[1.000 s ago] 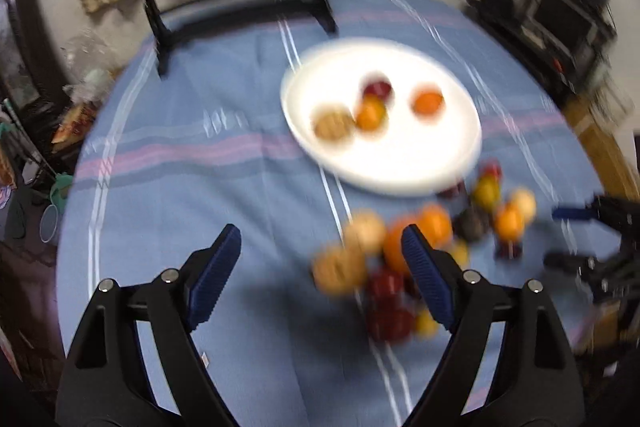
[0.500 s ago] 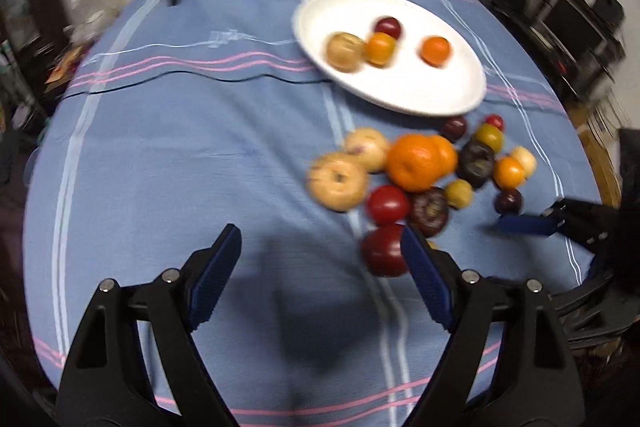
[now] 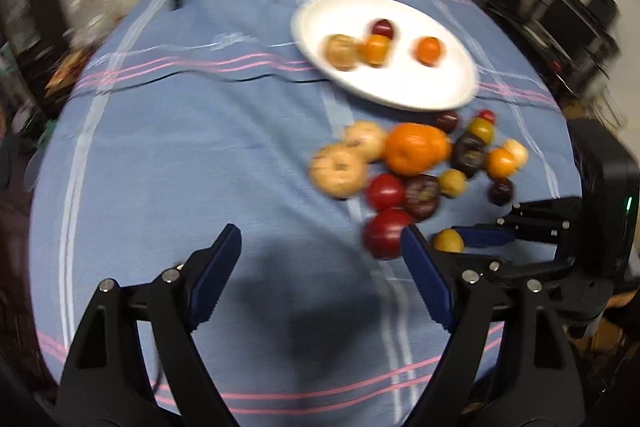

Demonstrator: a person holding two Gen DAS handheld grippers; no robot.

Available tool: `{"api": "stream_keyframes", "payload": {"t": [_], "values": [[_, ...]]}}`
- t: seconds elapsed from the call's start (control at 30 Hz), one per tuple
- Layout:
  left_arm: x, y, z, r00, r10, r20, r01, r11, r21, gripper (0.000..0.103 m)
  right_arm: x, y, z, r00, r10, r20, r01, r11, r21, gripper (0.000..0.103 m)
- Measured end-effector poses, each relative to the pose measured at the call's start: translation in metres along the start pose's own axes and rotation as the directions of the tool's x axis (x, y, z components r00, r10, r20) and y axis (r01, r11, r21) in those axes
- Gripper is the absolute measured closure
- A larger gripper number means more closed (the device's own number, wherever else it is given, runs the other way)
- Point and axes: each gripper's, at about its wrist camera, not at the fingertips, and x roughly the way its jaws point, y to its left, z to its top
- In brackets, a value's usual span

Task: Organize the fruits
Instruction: 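Grasp a small yellow fruit with the right tool while the left tool grasps a red tomato, then carry the yellow fruit and red tomato to the plate and release both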

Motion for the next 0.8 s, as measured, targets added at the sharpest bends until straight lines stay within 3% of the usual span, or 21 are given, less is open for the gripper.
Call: {"api": "stream_keyframes", "payload": {"t": [0.2, 0.27, 0.3, 0.33, 0.5, 0.8], "values": [[0.035, -0.048, -0.001, 0.998, -0.035, -0.047, 0.042, 0.987, 0.158, 0.020, -0.032, -0.027, -0.019, 0.998, -0.033, 0.048, 0.026, 0.991, 0.128, 0.077], [0.053, -0.054, -0.002, 0.997, -0.020, -0.073, 0.033, 0.982, 0.184, 0.038, -0.035, -0.031, -0.021, 0.998, -0.044, 0.048, 0.037, 0.988, 0.148, 0.077], [0.060, -0.054, -0.002, 0.996, -0.012, -0.090, 0.029, 0.982, 0.188, 0.057, -0.034, -0.030, -0.024, 0.998, -0.054, 0.045, 0.046, 0.987, 0.156, 0.077], [0.065, -0.052, -0.001, 0.996, 0.025, -0.084, -0.008, 0.982, 0.190, 0.062, -0.035, -0.032, -0.027, 0.997, -0.065, 0.042, 0.057, 0.985, 0.161, 0.077], [0.060, -0.036, 0.001, 0.993, -0.038, -0.110, 0.054, 0.989, 0.139, 0.063, -0.041, -0.042, -0.030, 0.998, -0.052, 0.046, 0.044, 0.985, 0.169, 0.077], [0.025, -0.017, 0.006, 0.996, -0.074, -0.052, 0.078, 0.995, 0.067, 0.063, -0.049, -0.041, -0.014, 0.996, -0.030, 0.085, 0.016, 0.988, 0.156, 0.077]]}}
